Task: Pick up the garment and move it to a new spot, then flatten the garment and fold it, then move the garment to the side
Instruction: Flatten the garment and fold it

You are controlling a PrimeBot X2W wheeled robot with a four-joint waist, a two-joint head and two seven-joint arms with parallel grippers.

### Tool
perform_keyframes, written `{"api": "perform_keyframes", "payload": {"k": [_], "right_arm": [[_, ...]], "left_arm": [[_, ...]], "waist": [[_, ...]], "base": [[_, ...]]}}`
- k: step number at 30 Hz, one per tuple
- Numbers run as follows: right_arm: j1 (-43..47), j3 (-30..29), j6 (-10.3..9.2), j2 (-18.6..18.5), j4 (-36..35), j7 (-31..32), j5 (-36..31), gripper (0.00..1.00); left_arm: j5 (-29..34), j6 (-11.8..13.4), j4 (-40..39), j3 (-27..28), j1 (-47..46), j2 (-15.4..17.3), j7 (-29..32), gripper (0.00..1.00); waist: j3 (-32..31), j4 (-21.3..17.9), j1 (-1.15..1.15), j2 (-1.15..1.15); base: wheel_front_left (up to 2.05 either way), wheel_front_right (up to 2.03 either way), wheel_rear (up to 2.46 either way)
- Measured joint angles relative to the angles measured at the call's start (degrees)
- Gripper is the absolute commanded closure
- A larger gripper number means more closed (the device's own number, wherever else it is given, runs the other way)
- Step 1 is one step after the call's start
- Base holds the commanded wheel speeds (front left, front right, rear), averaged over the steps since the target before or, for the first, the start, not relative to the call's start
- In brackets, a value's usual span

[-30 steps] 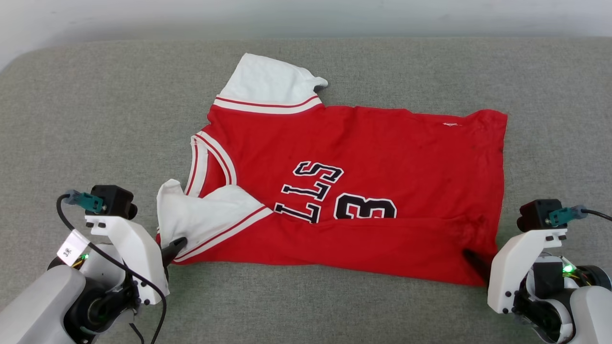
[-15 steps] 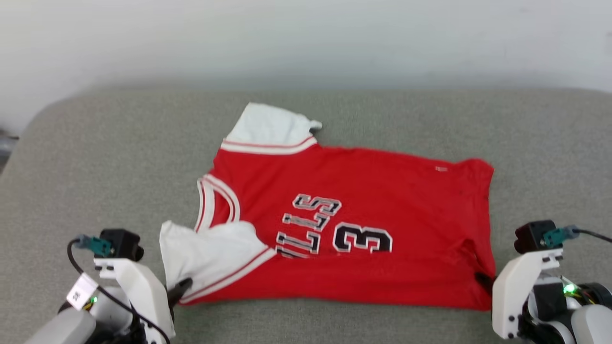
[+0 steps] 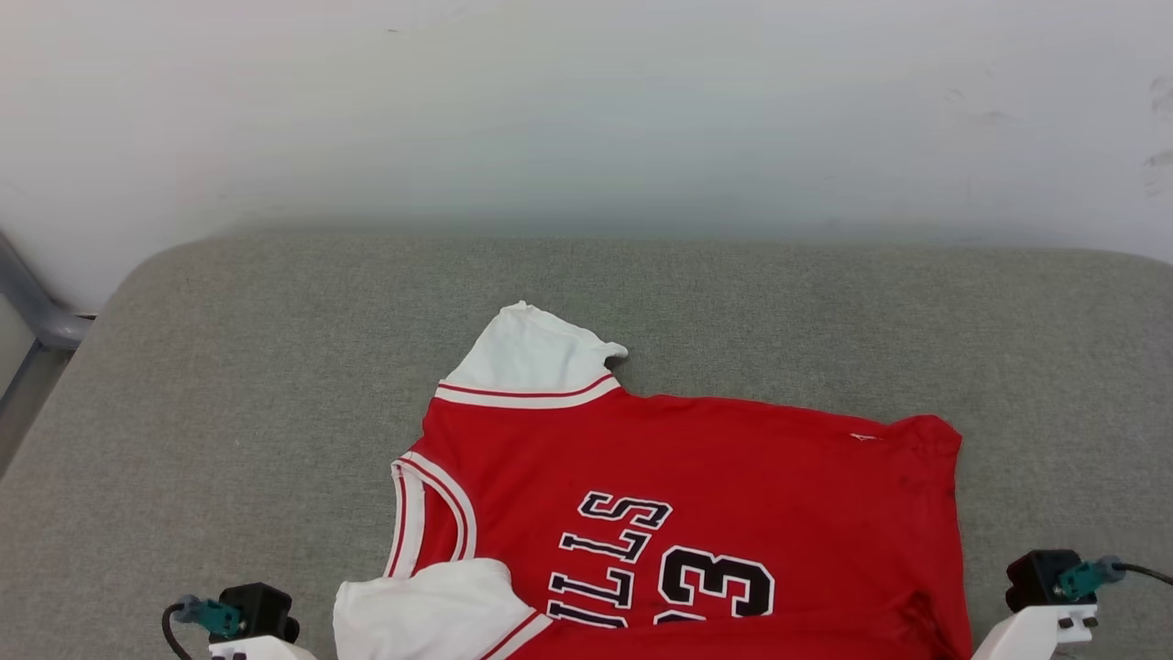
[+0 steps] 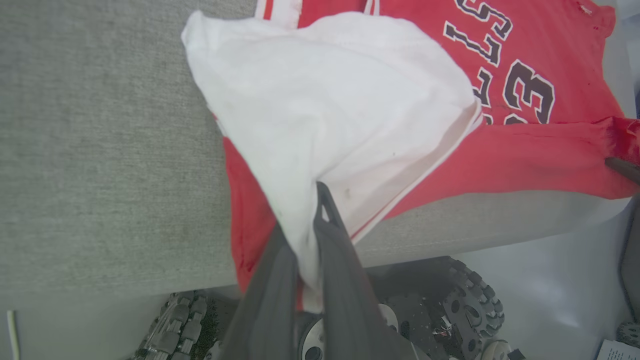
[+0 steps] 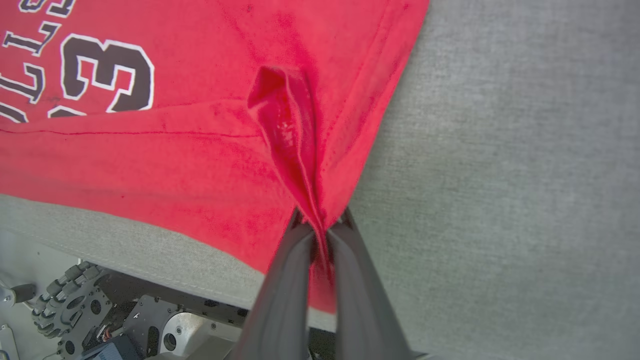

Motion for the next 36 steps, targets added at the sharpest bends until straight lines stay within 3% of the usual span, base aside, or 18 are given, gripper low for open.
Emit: {"api": "perform_keyframes", "payload": {"k": [6,7,8,9,15,22,28,32,36], "right_arm": [[1.9,-0.4,-0.01,1.7,3.4,-5.4,0.2,1.00],[2.0,-0.3,-0.01,1.7,3.7,-6.2,0.4,0.59],[2.1,0.0,-0.01,1.7,3.9,-7.7,0.5,0.00],[2.2,0.1,-0.01,1.9,3.9,-9.5,0.8,0.00],[2.2,0.2,-0.01,2.3,1.5,-23.2,0.4,0.00],[1.5,-1.4,-0.01,3.5,-3.3,-36.1,-4.4,0.00],[0.1,-3.6,-0.01,6.3,-9.7,-39.6,-10.1,0.00],[-0.8,-4.6,-0.01,7.3,-13.5,-39.4,-11.1,0.00],[-3.4,-5.7,-0.01,8.1,-16.9,-38.9,-11.8,0.00]], "left_arm": [[0.5,-1.5,4.7,-0.4,0.3,-3.0,-2.7,1.00],[1.0,-1.6,5.6,-0.5,0.2,-3.2,-3.1,1.00],[1.1,-2.1,6.5,-0.5,0.1,-3.6,-3.5,0.39],[1.0,-2.6,7.2,-0.4,0.0,-4.1,-4.1,0.00],[2.9,-4.1,9.9,0.8,-1.5,-5.0,-8.9,0.00],[8.3,-3.3,8.3,2.2,-3.8,-4.4,-16.4,0.00],[15.1,0.1,6.2,4.9,-7.8,-5.3,-26.5,0.00],[16.9,1.7,5.7,5.8,-9.8,-6.1,-28.3,0.00],[18.5,1.5,5.5,7.2,-14.7,-6.0,-29.2,0.00]], "waist": [[0.5,0.0,0.00,0.00],[0.5,-0.1,0.00,0.00],[0.6,-0.2,0.00,0.00],[0.6,-0.3,0.00,0.00],[0.3,-0.7,0.00,0.00],[-0.6,-1.6,0.00,0.00],[0.3,-2.8,0.01,0.00],[2.4,-3.6,0.01,0.00],[6.4,-4.5,0.01,0.00]], "base": [[0.00,0.00,0.00],[0.00,0.00,0.00],[0.00,0.00,0.00],[0.00,0.00,0.00],[0.00,0.00,0.00],[0.00,0.00,0.00],[0.00,0.00,0.00],[0.00,0.00,0.00],[0.00,0.00,0.00]]}}
